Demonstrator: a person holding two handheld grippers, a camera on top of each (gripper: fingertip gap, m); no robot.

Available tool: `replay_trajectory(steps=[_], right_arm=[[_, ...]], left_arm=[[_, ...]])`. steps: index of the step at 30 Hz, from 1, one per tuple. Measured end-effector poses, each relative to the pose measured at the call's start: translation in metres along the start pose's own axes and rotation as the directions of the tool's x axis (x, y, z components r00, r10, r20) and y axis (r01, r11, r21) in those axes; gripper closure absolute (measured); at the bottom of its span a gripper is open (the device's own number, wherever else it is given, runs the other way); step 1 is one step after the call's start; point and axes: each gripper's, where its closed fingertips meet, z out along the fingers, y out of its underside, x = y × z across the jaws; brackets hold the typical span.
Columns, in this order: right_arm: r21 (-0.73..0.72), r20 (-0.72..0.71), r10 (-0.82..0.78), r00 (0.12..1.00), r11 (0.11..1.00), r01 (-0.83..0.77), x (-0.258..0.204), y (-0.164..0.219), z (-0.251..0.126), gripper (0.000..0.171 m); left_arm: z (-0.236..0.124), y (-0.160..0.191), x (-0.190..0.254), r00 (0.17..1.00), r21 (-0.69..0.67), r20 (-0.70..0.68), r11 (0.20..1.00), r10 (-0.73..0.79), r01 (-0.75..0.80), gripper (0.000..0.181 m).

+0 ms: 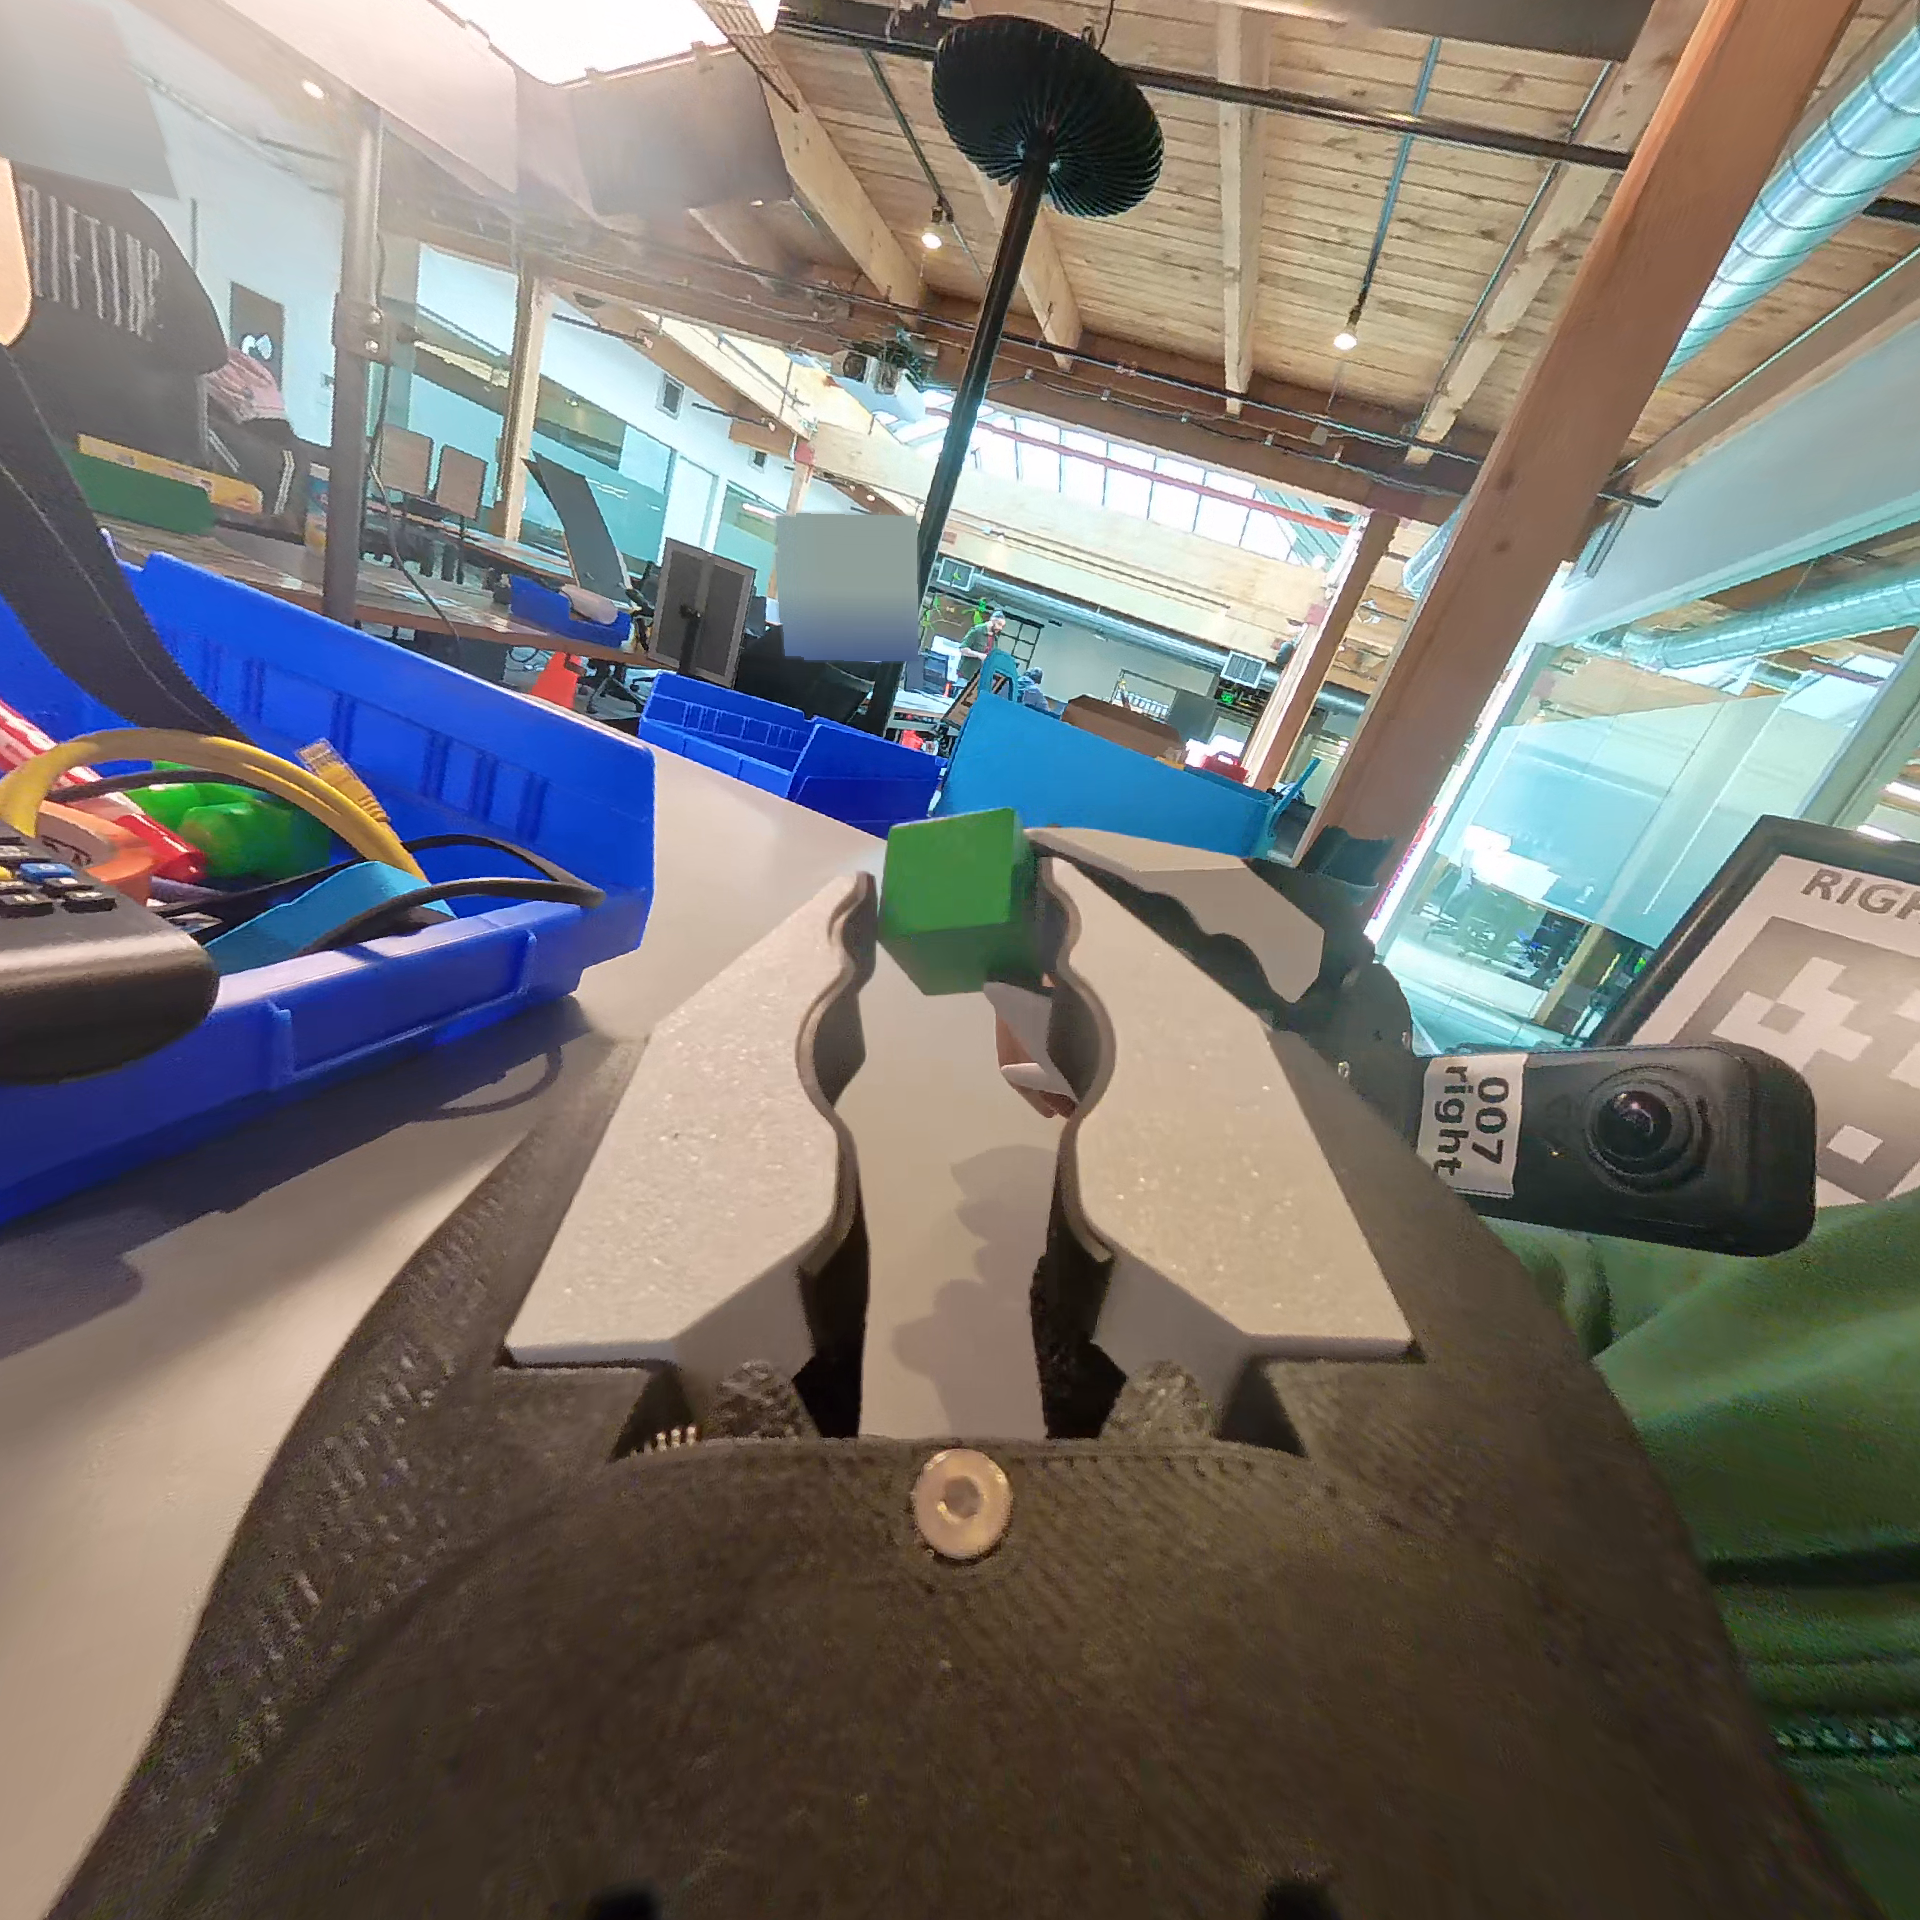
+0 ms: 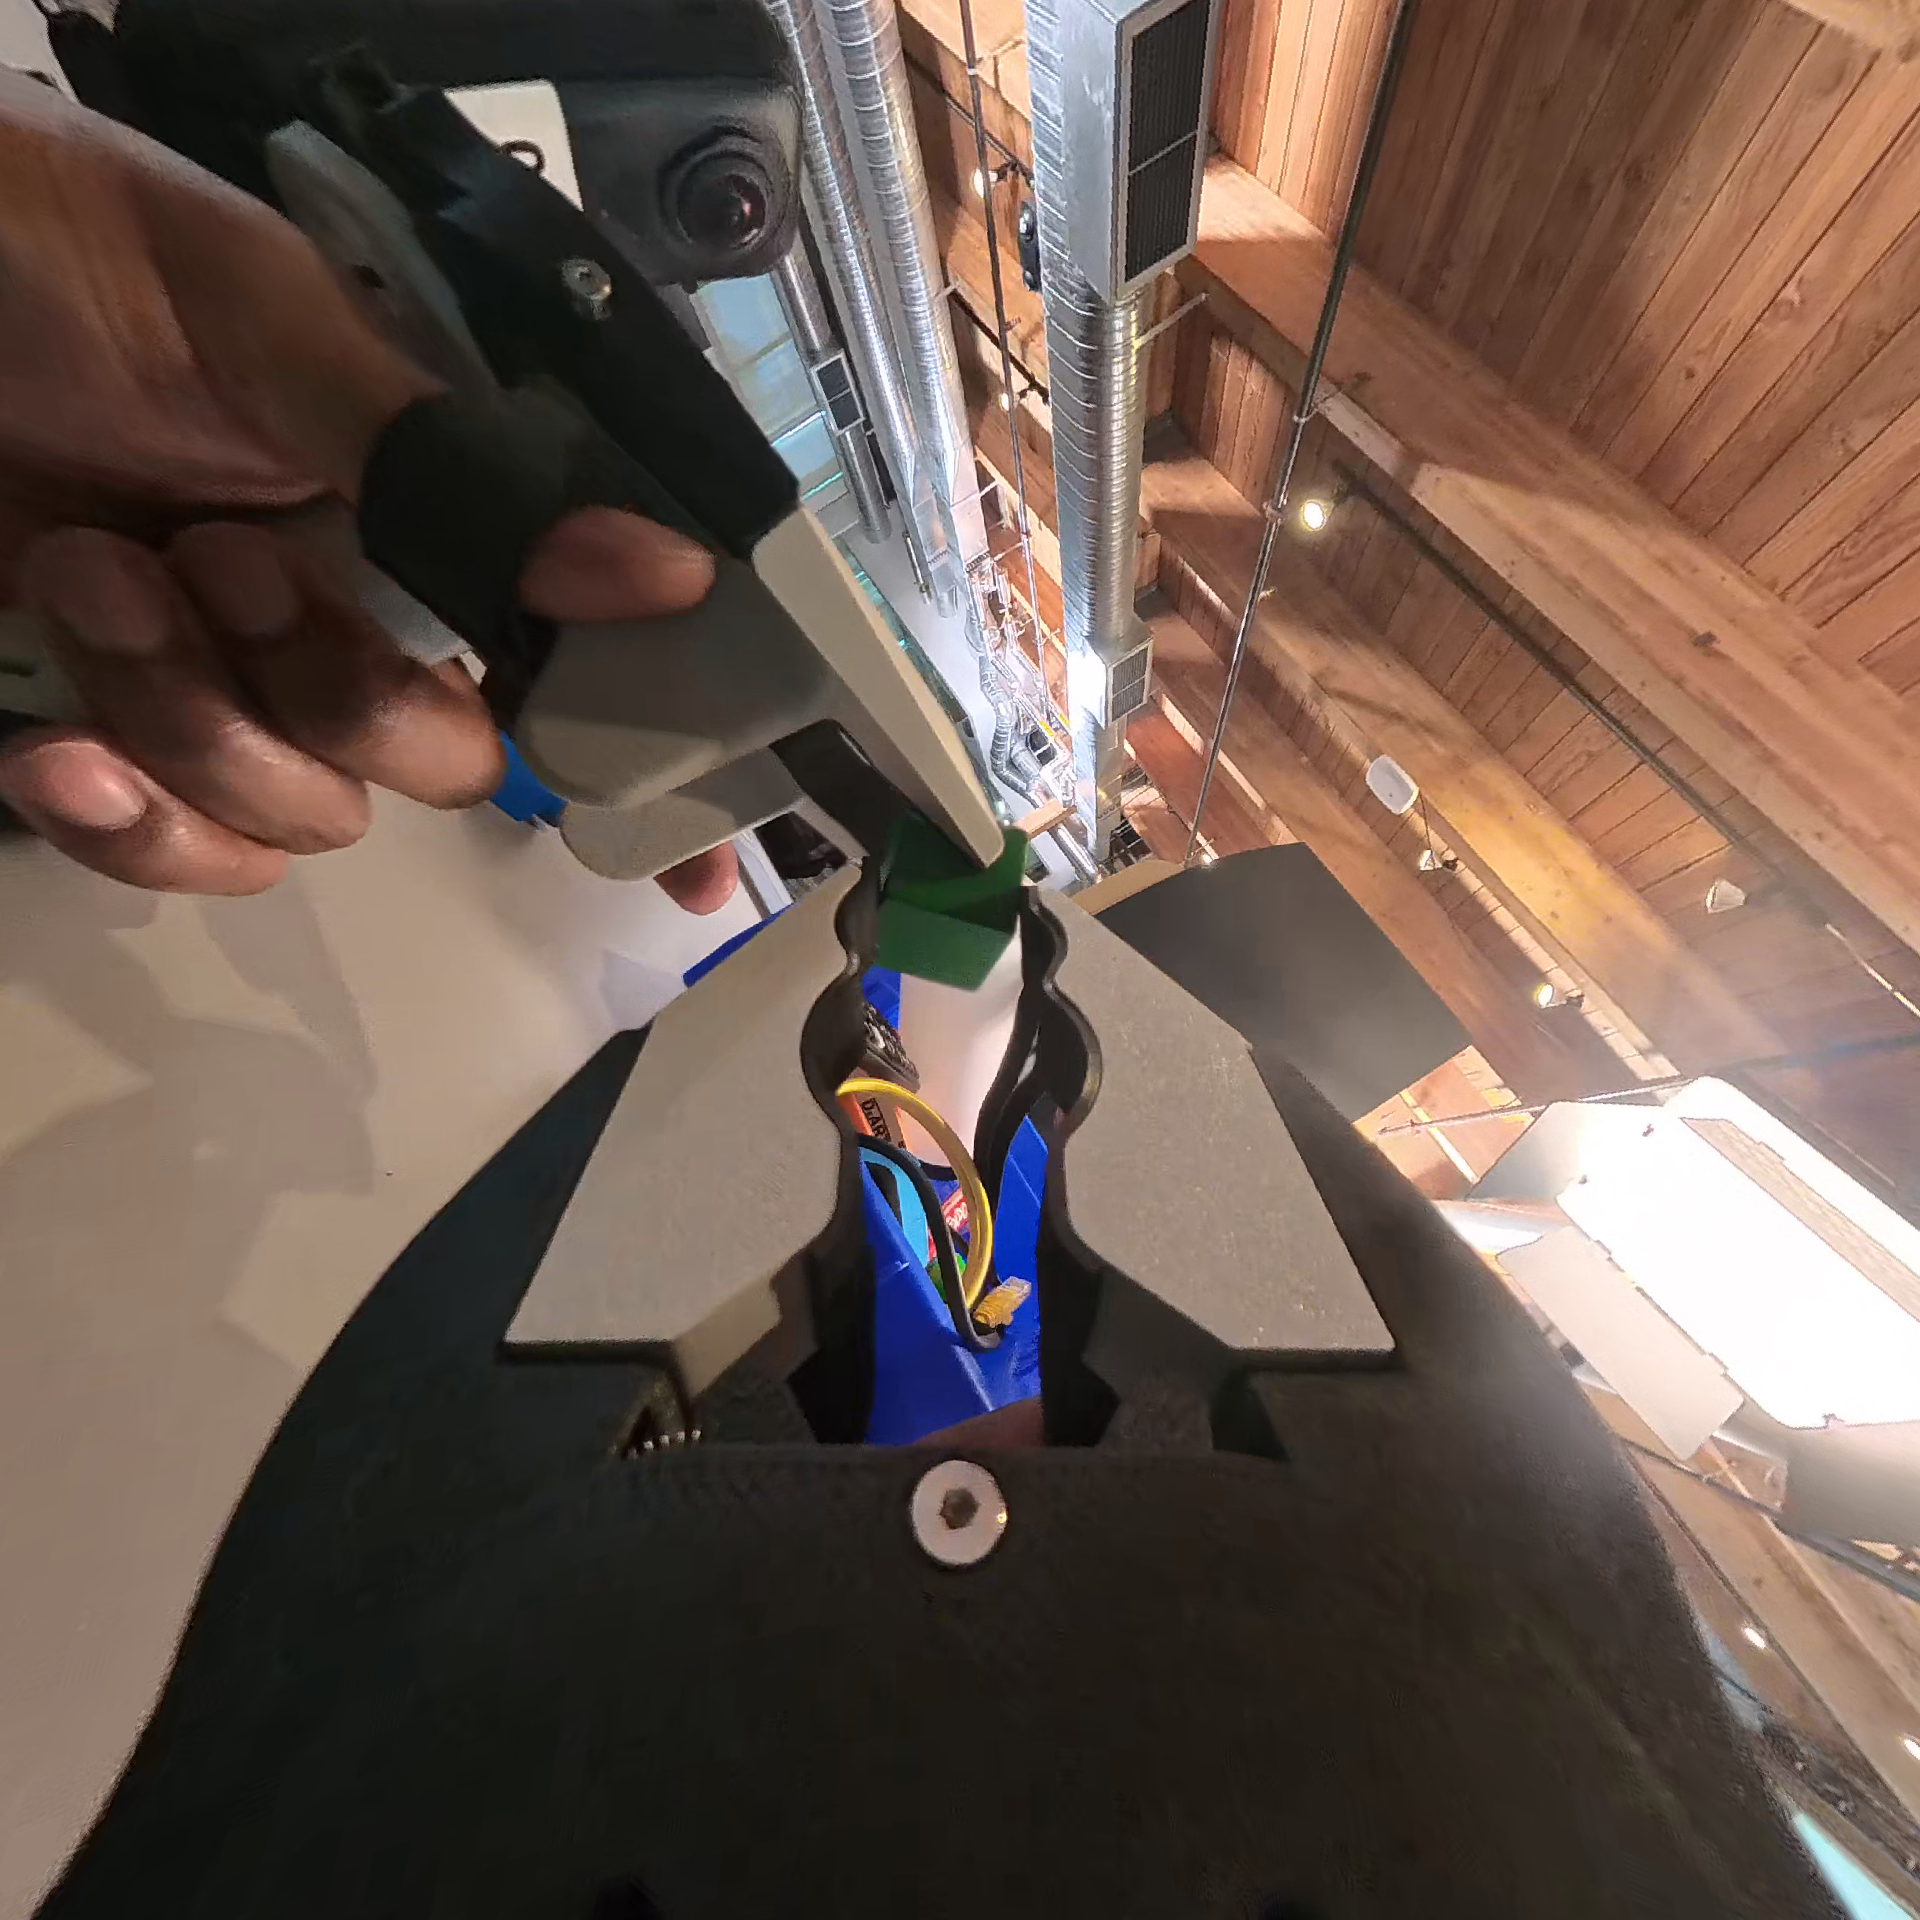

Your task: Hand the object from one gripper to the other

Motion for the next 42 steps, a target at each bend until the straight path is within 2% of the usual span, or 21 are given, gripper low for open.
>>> replay_trajectory(steps=[9, 18, 25, 37, 42], right_arm=[[-0.061, -0.052, -0.061, 0.997, 0.997, 0.058, 0.005, 0.007, 0.003, 0.143], [-0.121, -0.053, -0.072, 0.996, 0.990, 0.065, 0.005, 0.018, 0.006, 0.143], [-0.086, -0.010, -0.118, 0.993, 0.989, 0.117, -0.007, 0.011, 0.006, 0.143], [-0.076, -0.027, -0.114, 0.993, 0.991, 0.112, -0.003, 0.009, 0.005, 0.143], [-0.056, -0.036, -0.093, 0.995, 0.994, 0.091, -0.001, 0.006, 0.004, 0.136]], left_arm=[[-0.005, -0.005, -0.006, 0.998, 0.028, 0.051, 0.999, 0.031, -0.032, 0.152], [-0.016, -0.017, -0.021, 0.994, 0.118, 0.070, 0.990, -0.080, 0.072, 0.153], [-0.011, -0.012, -0.017, 0.996, 0.085, 0.052, 0.994, -0.070, 0.066, 0.153], [-0.005, -0.004, -0.003, 0.999, 0.032, -0.004, 0.999, -0.043, 0.044, 0.153], [-0.002, 0.001, 0.004, 0.999, -0.002, -0.036, 0.999, -0.034, 0.034, 0.154]])
